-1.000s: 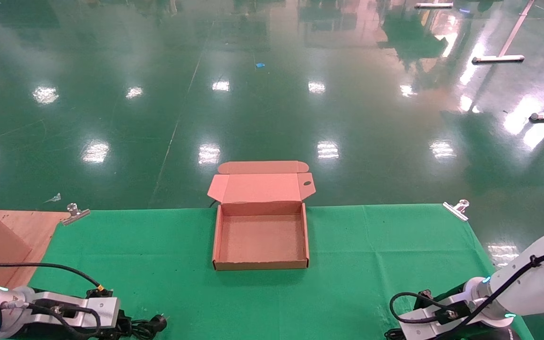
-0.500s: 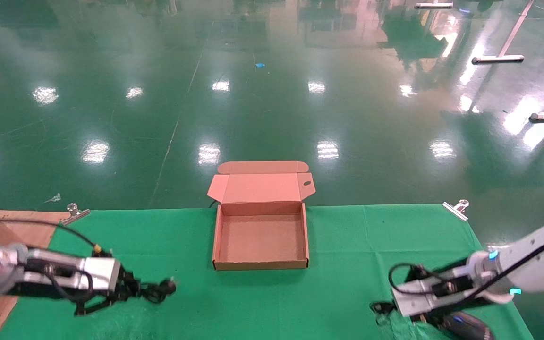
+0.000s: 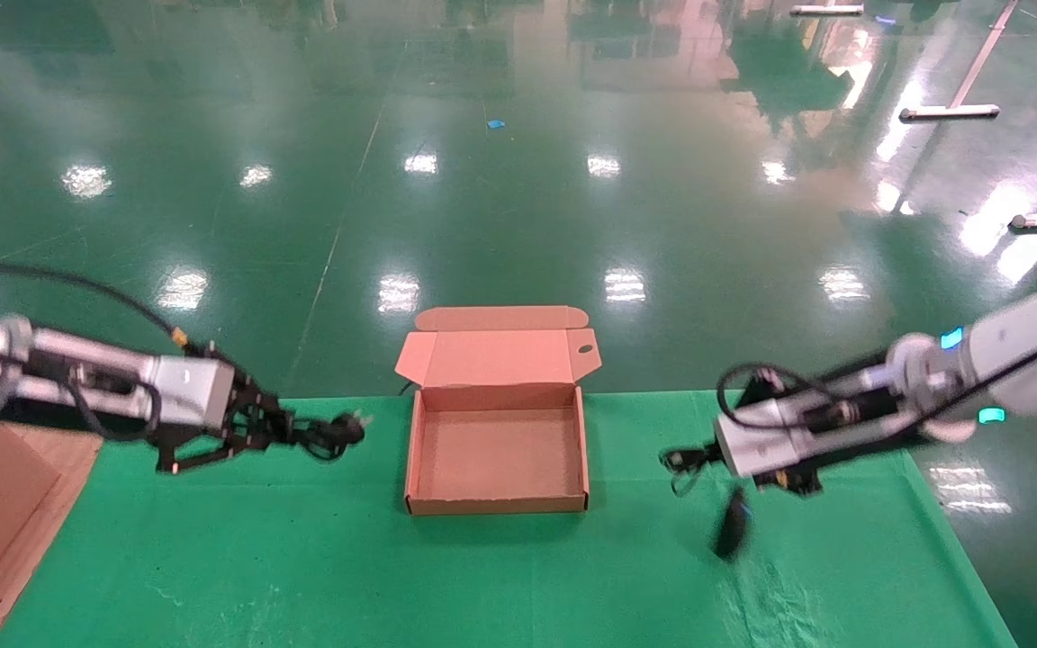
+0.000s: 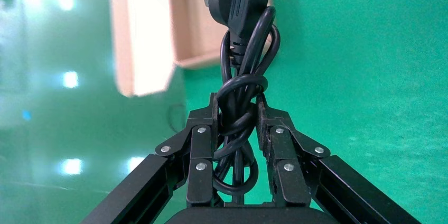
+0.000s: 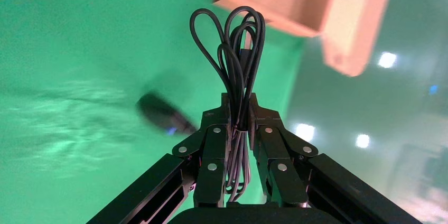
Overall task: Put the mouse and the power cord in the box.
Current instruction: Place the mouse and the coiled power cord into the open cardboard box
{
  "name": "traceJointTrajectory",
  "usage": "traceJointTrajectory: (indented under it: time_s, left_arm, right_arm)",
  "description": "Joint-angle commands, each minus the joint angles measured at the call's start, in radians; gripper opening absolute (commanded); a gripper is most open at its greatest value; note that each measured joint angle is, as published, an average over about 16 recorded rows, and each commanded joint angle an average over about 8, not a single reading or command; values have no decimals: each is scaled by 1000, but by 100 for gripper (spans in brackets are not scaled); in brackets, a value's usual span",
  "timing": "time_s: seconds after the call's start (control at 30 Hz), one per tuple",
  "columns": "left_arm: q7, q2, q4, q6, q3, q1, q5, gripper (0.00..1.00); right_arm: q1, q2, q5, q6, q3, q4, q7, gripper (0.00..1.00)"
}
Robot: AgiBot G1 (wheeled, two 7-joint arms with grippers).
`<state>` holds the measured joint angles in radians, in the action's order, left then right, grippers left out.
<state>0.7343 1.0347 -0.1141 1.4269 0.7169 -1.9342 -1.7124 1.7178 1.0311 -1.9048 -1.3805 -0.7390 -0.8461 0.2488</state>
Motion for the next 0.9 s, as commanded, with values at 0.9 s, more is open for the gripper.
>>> traceJointTrajectory:
  time_s: [0.9]
  left_arm:
    - [20,203,55,-143,-14,-79,16,0]
  right_arm:
    - [256,330,60,104,-57,350,154,0]
